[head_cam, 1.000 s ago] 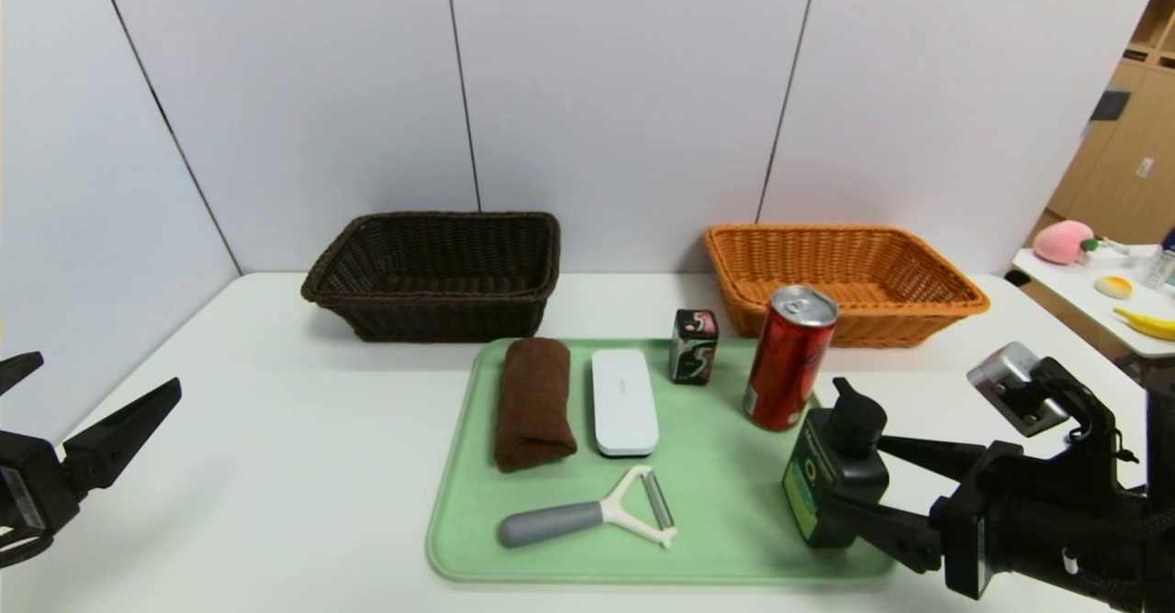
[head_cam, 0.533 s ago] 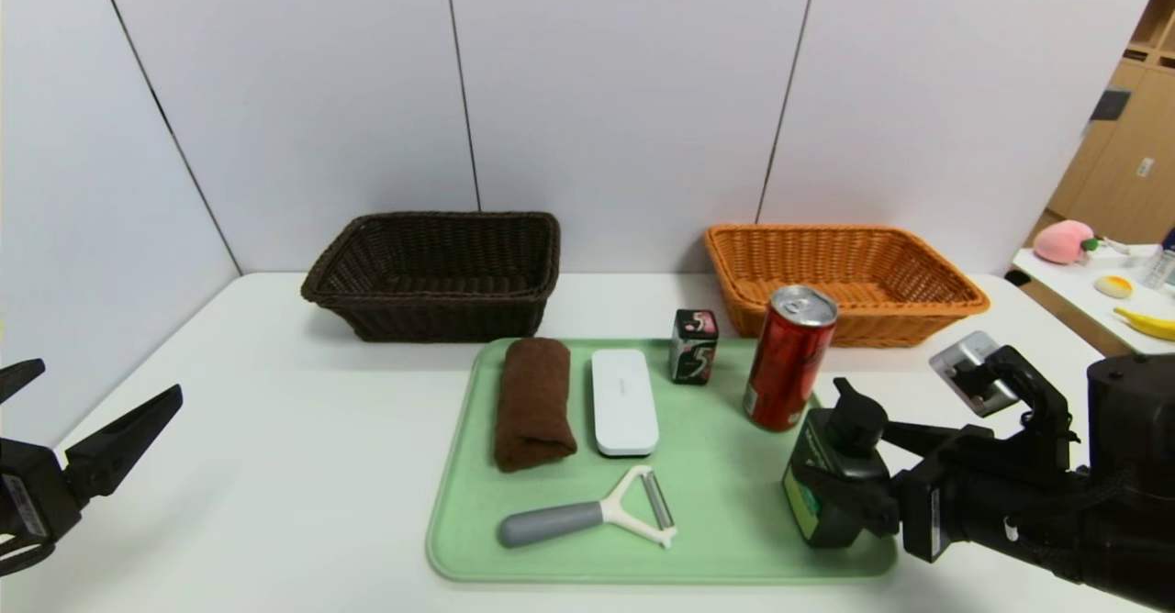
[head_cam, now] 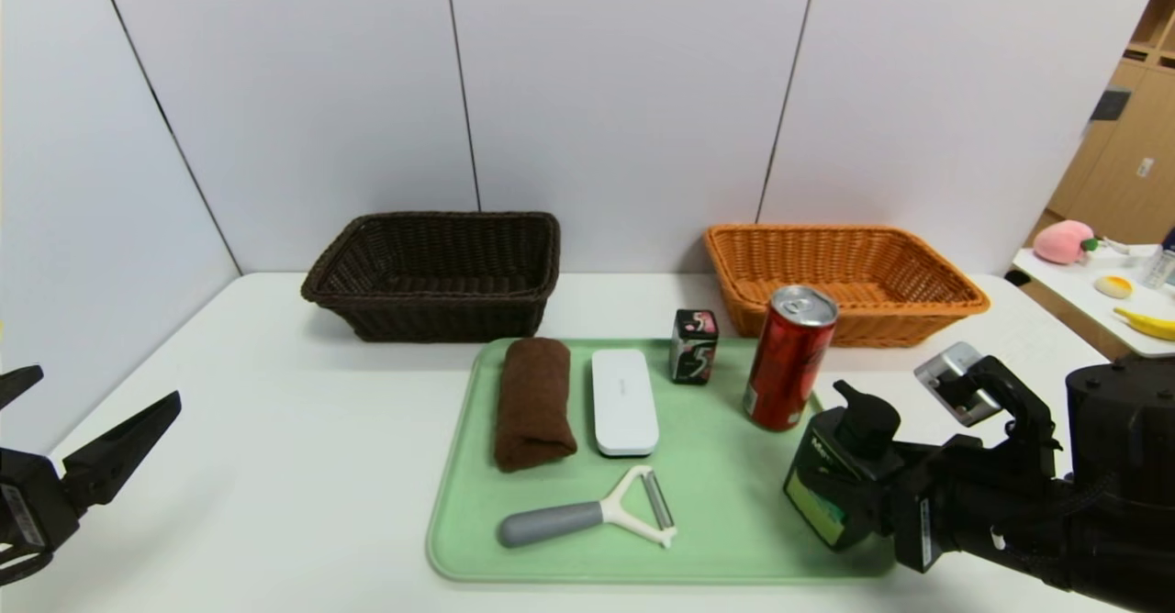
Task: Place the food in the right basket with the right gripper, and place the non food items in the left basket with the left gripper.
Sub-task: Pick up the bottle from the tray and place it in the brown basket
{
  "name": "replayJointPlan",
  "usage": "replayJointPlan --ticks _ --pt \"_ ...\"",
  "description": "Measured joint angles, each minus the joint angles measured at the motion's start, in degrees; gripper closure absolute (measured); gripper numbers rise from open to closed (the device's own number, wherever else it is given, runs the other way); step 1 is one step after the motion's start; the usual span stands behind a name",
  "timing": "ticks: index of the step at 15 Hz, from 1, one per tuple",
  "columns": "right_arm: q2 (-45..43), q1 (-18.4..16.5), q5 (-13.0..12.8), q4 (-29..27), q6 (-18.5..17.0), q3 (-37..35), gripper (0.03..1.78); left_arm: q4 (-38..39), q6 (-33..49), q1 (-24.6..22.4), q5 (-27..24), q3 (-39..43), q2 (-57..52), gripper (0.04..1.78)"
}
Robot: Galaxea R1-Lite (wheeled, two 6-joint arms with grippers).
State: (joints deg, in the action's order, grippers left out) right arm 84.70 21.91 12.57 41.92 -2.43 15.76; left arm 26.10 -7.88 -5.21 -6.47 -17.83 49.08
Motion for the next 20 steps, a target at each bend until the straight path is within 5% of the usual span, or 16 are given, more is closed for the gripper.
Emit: replayJointPlan --ticks 4,13,20 --pt "-0.79 0.17 0.10 -0.04 -0.07 -0.41 1.18 0.00 0.09 0.02 -0.05 0.28 -0.51 0.13" --pt "-12.52 1.74 0.00 -0.09 0.15 1.27 1.18 0.00 -0.04 0.02 -0.13 2.11 -1.87 0.13" --pt "-10.56 -9.92 -0.76 -3.75 0.50 23.19 1.18 0.00 0.52 0.02 -0.09 2.22 -2.78 0.13"
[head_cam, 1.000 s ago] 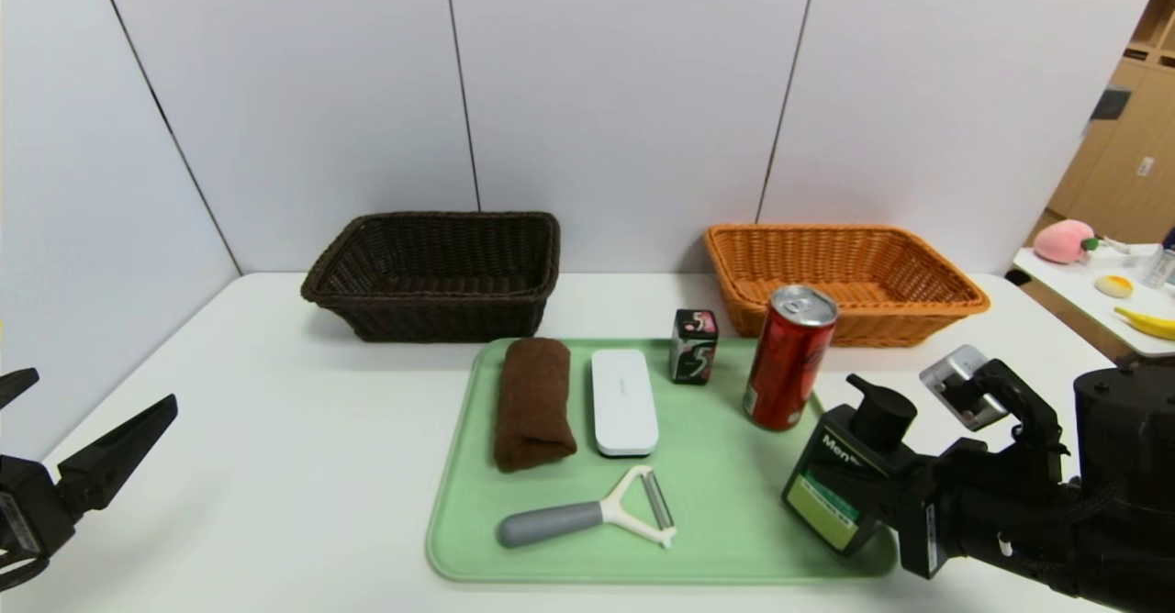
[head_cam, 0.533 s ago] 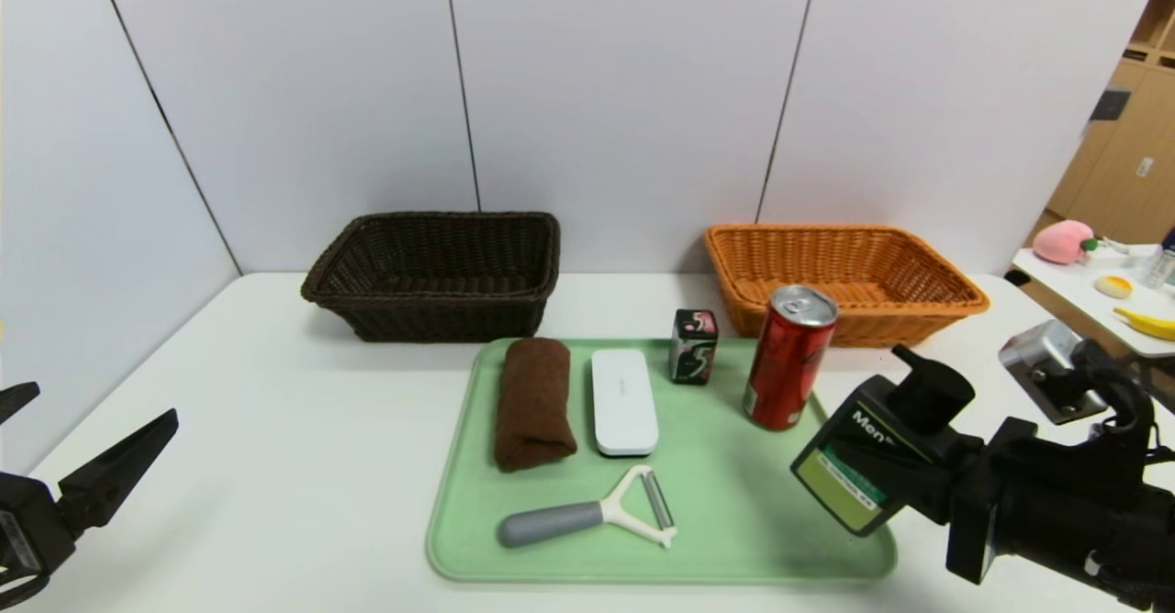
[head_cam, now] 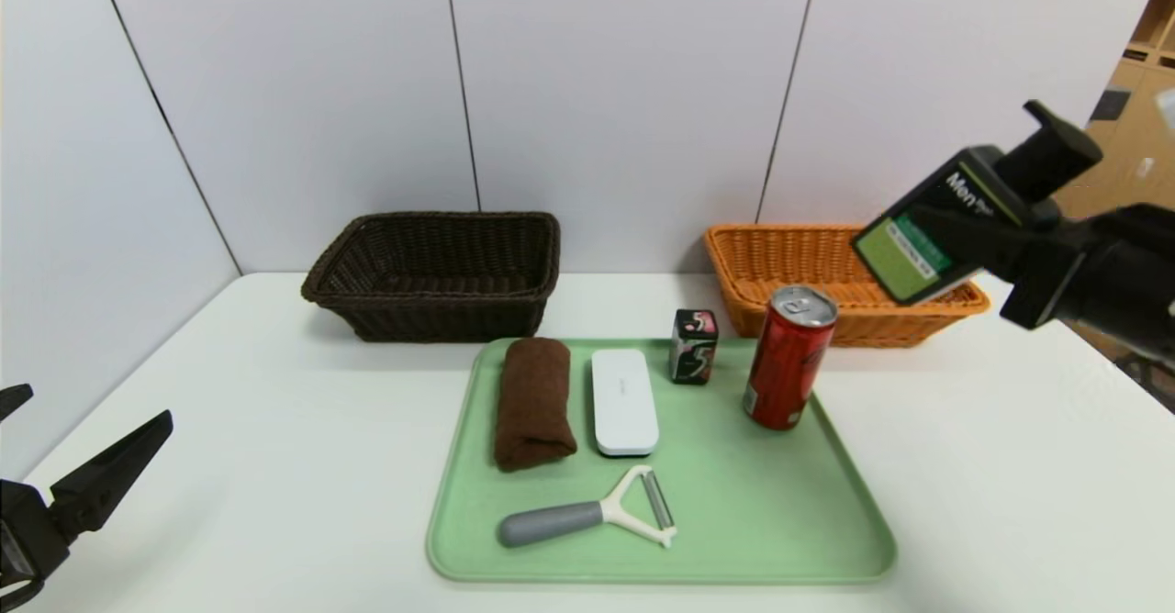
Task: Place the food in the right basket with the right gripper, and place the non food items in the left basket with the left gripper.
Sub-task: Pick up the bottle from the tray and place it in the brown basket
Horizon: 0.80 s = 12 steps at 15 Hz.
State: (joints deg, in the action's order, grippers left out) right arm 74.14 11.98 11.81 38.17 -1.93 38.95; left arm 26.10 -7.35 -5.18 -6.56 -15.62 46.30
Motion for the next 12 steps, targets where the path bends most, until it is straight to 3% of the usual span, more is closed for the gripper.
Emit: replayJointPlan --ticks 3,6,8,12 --pt "2.90 -2.54 0.37 -3.17 0.04 6.17 1.18 0.00 0.00 0.00 -0.05 -0.30 -0.07 0.13" --pt "7.55 -0.24 0.52 -2.91 0.04 12.64 1.18 0.02 -0.02 -0.02 -0.13 -0.39 -0.07 0.13" --pt "12.52 2.62 0.17 -2.78 0.09 20.07 1.18 0.00 -0.09 0.00 -0.11 -0.39 -0.07 0.13" --pt "24.98 14.28 -0.46 -1.66 0.11 33.51 1.18 0.00 -0.02 -0.05 0.06 -0.26 -0.16 0.13"
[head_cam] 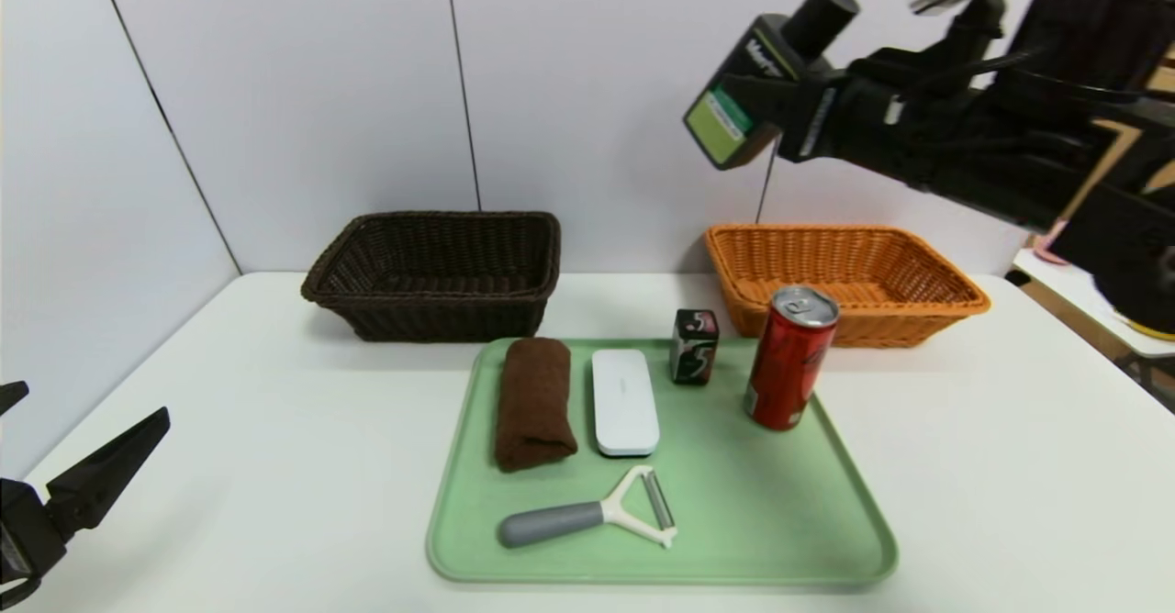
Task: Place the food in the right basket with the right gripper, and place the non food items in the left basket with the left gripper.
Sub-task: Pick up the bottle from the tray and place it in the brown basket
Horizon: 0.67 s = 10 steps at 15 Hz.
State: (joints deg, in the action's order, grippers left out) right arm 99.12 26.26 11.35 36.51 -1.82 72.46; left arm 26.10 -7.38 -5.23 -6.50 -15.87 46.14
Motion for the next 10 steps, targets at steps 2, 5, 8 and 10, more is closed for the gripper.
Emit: replayJointPlan --ticks 2,5,8,10 --pt "6.64 4.33 -0.20 2.65 0.09 6.70 1.18 0.00 -0.01 -0.02 0.06 0.00 -0.02 0.13" --pt "17.01 9.31 -0.38 5.52 0.22 19.90 1.18 -0.02 -0.15 -0.02 0.06 0.13 -0.20 0.13" --pt "27.72 13.10 -1.66 5.99 0.45 31.67 1.18 -0.52 -0.12 -0.02 -0.04 0.22 -0.78 0.13" --pt "34.29 15.53 -4.27 6.34 0.66 37.05 1.18 -1.27 -0.12 -0.02 -0.06 -0.05 -0.98 0.13"
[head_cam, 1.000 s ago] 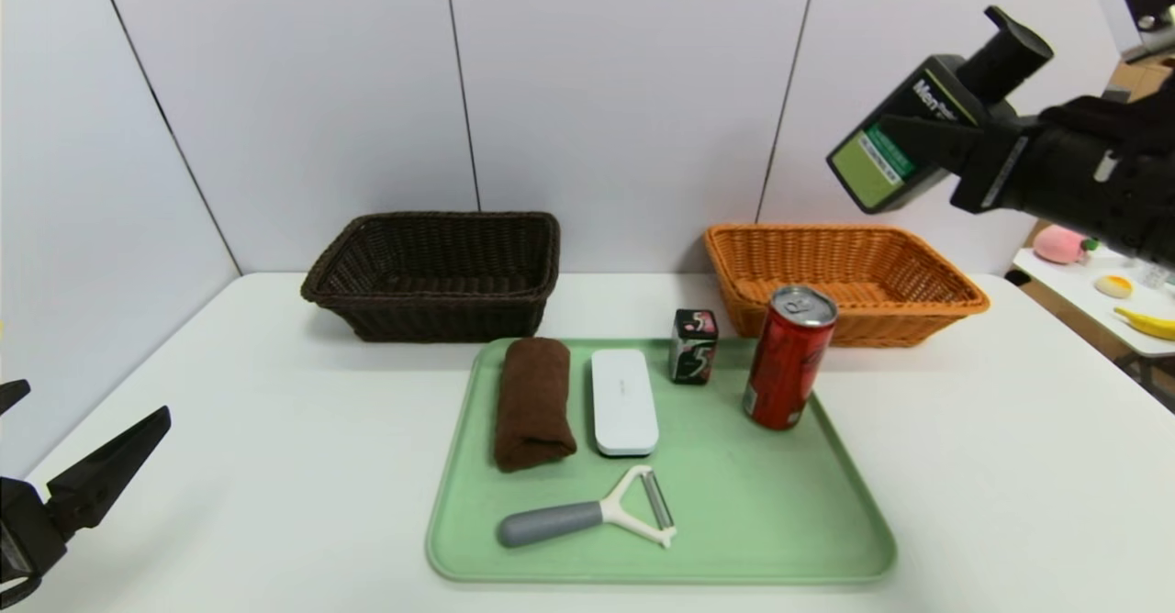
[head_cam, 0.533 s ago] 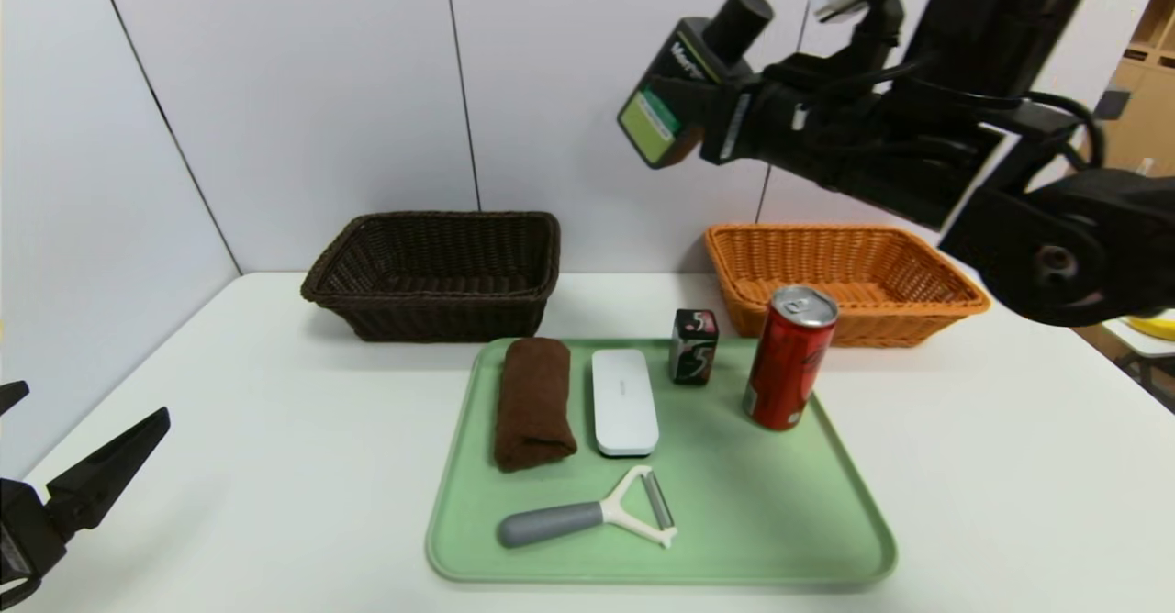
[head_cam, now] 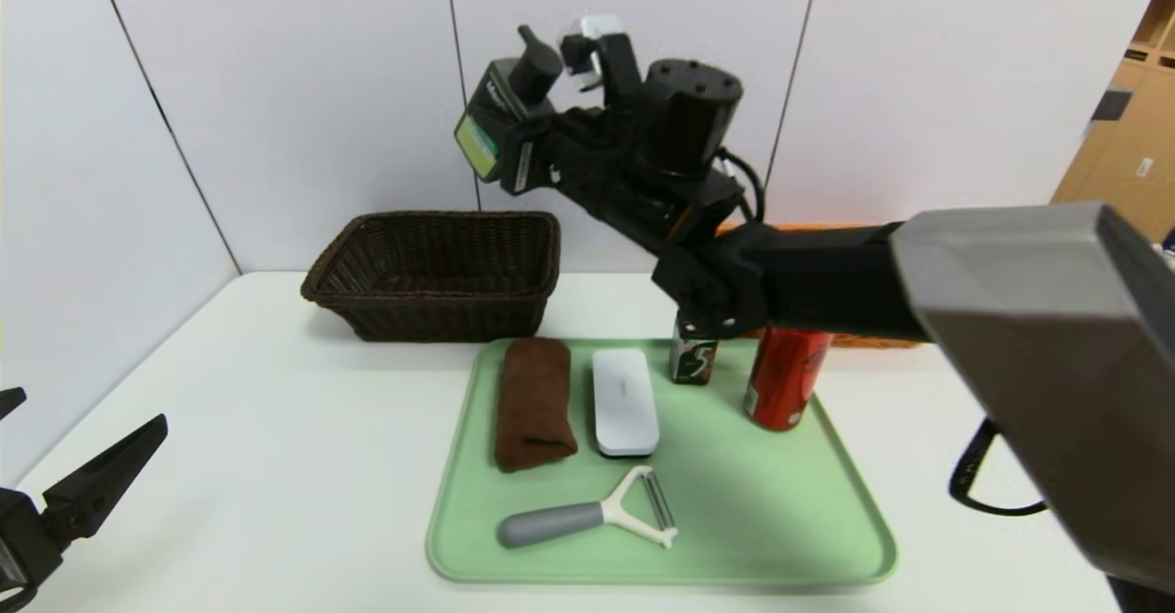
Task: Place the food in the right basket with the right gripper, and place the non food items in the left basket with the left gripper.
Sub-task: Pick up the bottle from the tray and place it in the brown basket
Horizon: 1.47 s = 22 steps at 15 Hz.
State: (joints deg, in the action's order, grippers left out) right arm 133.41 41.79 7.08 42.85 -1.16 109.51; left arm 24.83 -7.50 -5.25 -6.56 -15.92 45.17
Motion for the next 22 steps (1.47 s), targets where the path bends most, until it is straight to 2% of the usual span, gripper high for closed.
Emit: replayJointPlan --ticks 2,5,7,10,12,15,19,22 --pt "4.51 1.56 -1.16 -0.29 0.41 1.66 1.18 0.00 -0.10 0.02 -0.13 -0.26 -0.02 0.13" --pt "8.51 1.37 -1.77 -0.93 1.84 2.23 1.18 0.00 -0.11 0.07 -0.18 -0.20 -0.05 0.13" --pt "10.14 0.96 -3.89 -1.10 2.23 2.29 1.18 -0.04 -0.18 0.09 -0.27 0.02 -0.05 0.13" --pt "11.72 -0.09 -6.90 -0.63 6.28 2.36 1.18 -0.04 -0.13 0.11 -0.27 0.29 -0.10 0.13" --pt "12.34 -0.45 -9.45 -0.51 7.22 2.36 1.18 0.00 -0.13 0.07 -0.24 0.52 -0.16 0.13" --pt "12.42 -0.41 -10.17 -1.04 7.50 2.47 1.18 0.02 -0.18 0.09 -0.20 0.55 -0.29 0.13" --pt "12.46 -0.52 -10.00 1.99 9.03 2.56 0.78 0.11 -0.16 0.07 -0.18 0.29 -0.46 0.13" --pt "12.53 -0.48 -9.84 3.95 9.28 2.56 0.56 0.07 -0.16 0.07 -0.18 0.29 -0.68 0.13"
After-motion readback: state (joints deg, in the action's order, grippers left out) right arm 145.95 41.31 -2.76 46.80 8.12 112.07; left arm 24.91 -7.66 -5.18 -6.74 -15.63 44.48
